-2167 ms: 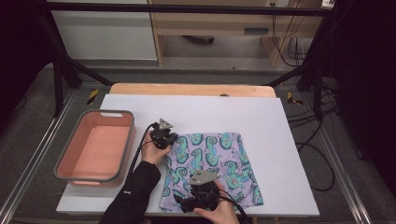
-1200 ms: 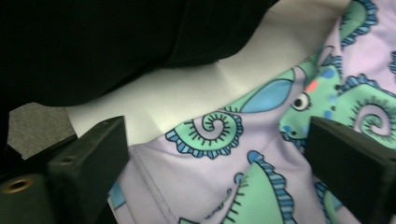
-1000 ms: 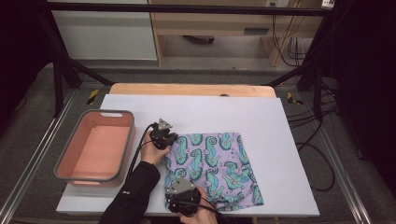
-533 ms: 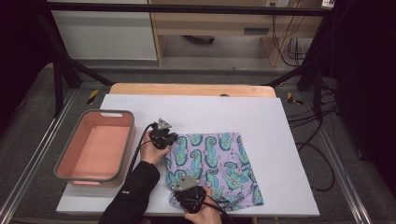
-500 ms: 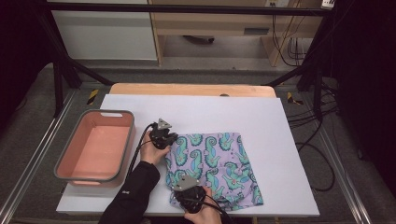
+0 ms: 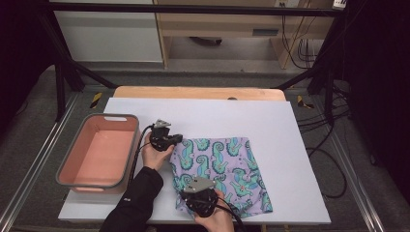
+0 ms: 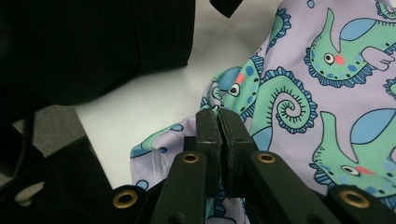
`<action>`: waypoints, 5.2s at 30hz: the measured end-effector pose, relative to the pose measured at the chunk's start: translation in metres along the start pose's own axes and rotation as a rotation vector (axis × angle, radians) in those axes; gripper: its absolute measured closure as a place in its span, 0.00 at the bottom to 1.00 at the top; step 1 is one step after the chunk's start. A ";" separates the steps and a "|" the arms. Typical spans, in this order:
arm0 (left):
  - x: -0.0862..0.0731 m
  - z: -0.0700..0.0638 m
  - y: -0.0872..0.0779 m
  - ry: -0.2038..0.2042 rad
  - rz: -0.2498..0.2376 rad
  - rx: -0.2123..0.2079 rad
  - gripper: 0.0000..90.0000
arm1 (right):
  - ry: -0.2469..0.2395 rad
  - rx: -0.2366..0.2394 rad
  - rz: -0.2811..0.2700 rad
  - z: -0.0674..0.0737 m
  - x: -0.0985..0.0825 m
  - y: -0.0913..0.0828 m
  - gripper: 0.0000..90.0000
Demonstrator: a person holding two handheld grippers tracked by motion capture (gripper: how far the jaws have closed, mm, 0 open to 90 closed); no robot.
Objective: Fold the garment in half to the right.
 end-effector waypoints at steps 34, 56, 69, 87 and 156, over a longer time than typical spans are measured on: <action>0.023 -0.002 -0.032 0.033 0.020 0.036 0.97 | -0.016 0.051 -0.106 0.005 0.035 -0.021 0.98; 0.038 0.005 -0.060 -0.003 0.062 0.109 0.97 | 0.021 0.067 -0.195 0.007 0.054 -0.035 0.98; 0.049 -0.031 -0.034 0.014 0.075 0.117 0.97 | 0.111 -0.007 -0.249 -0.019 0.033 -0.063 0.98; 0.048 -0.067 0.014 0.036 0.100 0.121 0.96 | 0.180 -0.102 -0.211 -0.054 -0.010 -0.081 0.98; -0.038 -0.042 -0.057 0.135 0.011 -0.098 0.08 | 0.130 -0.121 0.005 -0.103 -0.055 -0.060 0.72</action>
Point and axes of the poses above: each handheld gripper's, and its own axes: y roughly forward along the jaws, x roughly out of its top, z roughly to its left, the point moved 10 cm from there along y, roughly forward along the jaws, and after that the axes turned 10 degrees about -y, right-handed, at the moved point
